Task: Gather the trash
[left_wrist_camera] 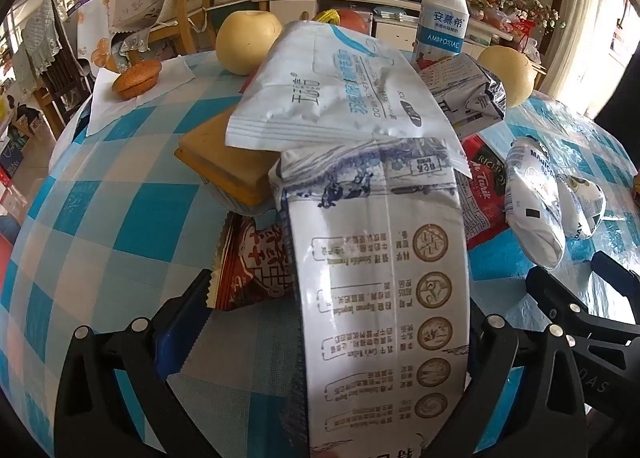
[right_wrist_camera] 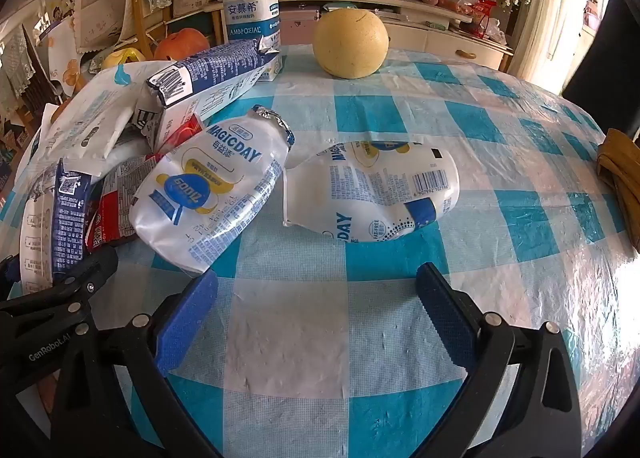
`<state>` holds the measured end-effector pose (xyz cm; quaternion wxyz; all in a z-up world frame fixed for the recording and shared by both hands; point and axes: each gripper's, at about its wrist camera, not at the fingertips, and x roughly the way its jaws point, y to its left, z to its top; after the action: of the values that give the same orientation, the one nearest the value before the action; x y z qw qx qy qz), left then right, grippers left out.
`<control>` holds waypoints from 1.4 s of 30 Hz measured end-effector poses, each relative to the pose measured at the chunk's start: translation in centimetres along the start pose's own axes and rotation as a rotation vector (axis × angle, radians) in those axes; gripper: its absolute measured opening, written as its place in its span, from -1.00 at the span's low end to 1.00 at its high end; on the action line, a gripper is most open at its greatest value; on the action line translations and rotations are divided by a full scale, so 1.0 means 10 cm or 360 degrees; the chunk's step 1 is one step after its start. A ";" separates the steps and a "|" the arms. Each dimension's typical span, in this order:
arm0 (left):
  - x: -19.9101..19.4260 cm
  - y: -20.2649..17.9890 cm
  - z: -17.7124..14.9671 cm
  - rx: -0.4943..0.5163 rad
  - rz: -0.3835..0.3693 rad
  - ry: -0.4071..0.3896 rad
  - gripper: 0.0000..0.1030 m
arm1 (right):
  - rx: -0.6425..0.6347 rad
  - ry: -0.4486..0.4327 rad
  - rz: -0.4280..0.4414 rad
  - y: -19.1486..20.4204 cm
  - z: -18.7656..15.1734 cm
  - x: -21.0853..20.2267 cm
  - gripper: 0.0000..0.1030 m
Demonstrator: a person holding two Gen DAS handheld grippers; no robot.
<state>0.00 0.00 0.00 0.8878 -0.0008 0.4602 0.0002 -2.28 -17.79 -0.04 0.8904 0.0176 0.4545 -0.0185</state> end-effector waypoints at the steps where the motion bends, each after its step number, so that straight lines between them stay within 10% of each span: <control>1: 0.00 0.00 0.00 0.0000 0.0000 0.0000 0.91 | 0.0000 0.0000 0.0000 0.00 0.00 0.00 0.93; 42: -0.28 -0.01 -0.31 0.0114 -0.0077 -0.0028 0.92 | -0.0087 0.0103 0.0082 -0.08 -0.22 -0.22 0.93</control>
<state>-4.12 -0.09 0.47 0.8910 0.0199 0.4520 -0.0379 -5.38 -18.47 0.44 0.8756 0.0055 0.4828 0.0175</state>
